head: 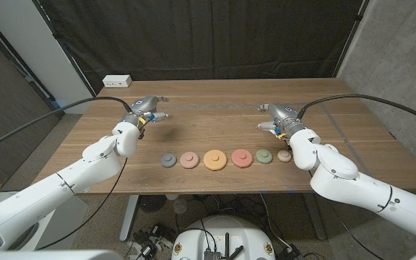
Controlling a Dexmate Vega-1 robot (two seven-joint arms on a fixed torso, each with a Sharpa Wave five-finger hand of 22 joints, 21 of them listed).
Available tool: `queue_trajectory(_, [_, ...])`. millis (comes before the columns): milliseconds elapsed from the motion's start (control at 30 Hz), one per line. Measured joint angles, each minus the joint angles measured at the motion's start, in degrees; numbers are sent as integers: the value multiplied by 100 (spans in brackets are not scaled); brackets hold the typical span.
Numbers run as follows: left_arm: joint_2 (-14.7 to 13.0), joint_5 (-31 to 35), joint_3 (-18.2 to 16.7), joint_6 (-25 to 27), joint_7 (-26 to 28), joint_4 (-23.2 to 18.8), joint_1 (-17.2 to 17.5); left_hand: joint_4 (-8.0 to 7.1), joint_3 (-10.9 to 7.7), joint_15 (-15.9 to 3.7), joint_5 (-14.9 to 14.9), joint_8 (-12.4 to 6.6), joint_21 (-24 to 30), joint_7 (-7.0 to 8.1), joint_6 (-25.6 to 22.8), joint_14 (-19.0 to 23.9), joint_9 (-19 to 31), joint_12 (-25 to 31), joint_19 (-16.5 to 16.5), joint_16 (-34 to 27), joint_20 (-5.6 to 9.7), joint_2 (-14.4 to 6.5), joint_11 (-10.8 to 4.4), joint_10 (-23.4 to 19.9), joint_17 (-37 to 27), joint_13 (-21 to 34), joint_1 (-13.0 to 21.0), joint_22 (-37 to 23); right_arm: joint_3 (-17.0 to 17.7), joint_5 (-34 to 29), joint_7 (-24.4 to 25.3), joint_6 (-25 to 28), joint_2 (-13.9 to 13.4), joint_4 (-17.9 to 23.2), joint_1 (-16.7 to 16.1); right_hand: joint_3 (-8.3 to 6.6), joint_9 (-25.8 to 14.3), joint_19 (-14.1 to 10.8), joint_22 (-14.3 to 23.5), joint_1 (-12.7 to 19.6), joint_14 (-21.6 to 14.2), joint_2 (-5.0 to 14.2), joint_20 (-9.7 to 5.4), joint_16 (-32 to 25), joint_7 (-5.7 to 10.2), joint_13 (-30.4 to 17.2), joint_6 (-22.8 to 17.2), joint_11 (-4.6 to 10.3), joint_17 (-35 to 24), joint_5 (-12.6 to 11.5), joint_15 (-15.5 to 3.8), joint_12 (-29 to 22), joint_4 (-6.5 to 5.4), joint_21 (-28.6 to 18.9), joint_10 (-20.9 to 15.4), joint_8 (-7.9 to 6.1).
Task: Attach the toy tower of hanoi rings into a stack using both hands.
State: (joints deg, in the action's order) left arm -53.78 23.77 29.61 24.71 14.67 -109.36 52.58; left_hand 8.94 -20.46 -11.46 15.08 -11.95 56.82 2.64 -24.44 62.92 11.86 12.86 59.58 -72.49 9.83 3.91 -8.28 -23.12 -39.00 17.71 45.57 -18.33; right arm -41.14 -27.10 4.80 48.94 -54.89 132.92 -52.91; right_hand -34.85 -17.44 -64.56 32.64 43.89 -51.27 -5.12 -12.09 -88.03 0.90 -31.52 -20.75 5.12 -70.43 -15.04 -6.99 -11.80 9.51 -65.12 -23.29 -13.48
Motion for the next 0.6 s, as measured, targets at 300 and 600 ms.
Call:
queue_trajectory(300, [9,-31,-17,-69,55,52,17,16,16,0,0,0,0,0,0,0,0,0,0,0,0,0,0,0,28,0,0,27,78,-11,-38,-153,-85,148,-174,0,0,23,-19,0,0,0,-18,0,1,-22,61,-11,0,0,-1,0,0,0,50,0])
queue_trajectory(600, [83,-41,-16,-99,95,135,3,22,25,0,0,0,43,0,0,1,0,0,1,-22,0,-1,0,0,23,-1,1,26,82,-202,-258,-293,-157,269,-262,0,-52,41,-53,-11,42,-70,0,-9,-73,-6,135,-204,17,22,40,39,0,-45,199,0])
